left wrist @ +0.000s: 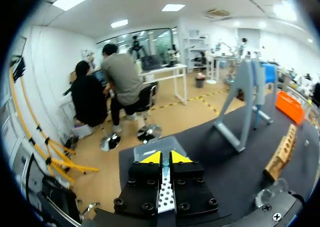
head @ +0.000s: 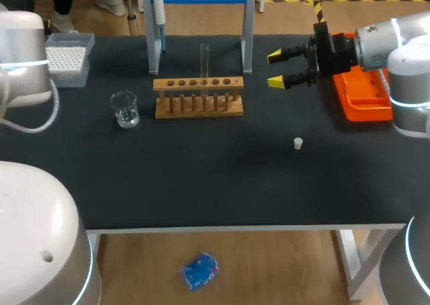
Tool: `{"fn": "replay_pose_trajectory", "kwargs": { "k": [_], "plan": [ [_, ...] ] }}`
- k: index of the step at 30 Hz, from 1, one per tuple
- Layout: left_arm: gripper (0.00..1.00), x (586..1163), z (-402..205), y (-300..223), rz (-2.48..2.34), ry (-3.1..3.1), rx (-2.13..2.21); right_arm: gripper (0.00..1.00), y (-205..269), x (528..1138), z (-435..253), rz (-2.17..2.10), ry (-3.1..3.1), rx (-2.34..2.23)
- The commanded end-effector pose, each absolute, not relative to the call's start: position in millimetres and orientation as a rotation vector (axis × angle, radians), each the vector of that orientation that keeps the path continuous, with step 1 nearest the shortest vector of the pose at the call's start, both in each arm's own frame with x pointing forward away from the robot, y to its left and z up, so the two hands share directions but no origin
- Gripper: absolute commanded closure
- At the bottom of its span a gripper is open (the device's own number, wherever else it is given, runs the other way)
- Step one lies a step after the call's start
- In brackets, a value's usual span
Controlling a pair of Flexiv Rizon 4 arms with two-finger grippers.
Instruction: Invert the test tube, pick up the pipette, mount the tip to pipette, aspirate from beaker and dispense into the tube, eject the tip, return the pipette, and cap with the stopper.
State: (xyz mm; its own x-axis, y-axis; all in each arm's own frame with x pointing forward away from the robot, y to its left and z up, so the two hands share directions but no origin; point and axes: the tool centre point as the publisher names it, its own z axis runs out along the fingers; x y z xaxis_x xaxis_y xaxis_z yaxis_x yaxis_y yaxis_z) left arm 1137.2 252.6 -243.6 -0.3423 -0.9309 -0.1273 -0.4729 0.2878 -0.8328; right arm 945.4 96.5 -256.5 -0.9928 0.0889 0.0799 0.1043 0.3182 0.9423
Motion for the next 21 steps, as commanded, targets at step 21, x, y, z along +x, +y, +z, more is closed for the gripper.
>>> {"fn": "replay_pose_trajectory", "kwargs": {
  "k": [21],
  "plan": [
    [1.00,1095.1,-212.3,256.1,-1.051,2.123,-1.105,0.00,96.4,945.1,-256.6,-1.817,-2.540,-0.187]
  ]
}}
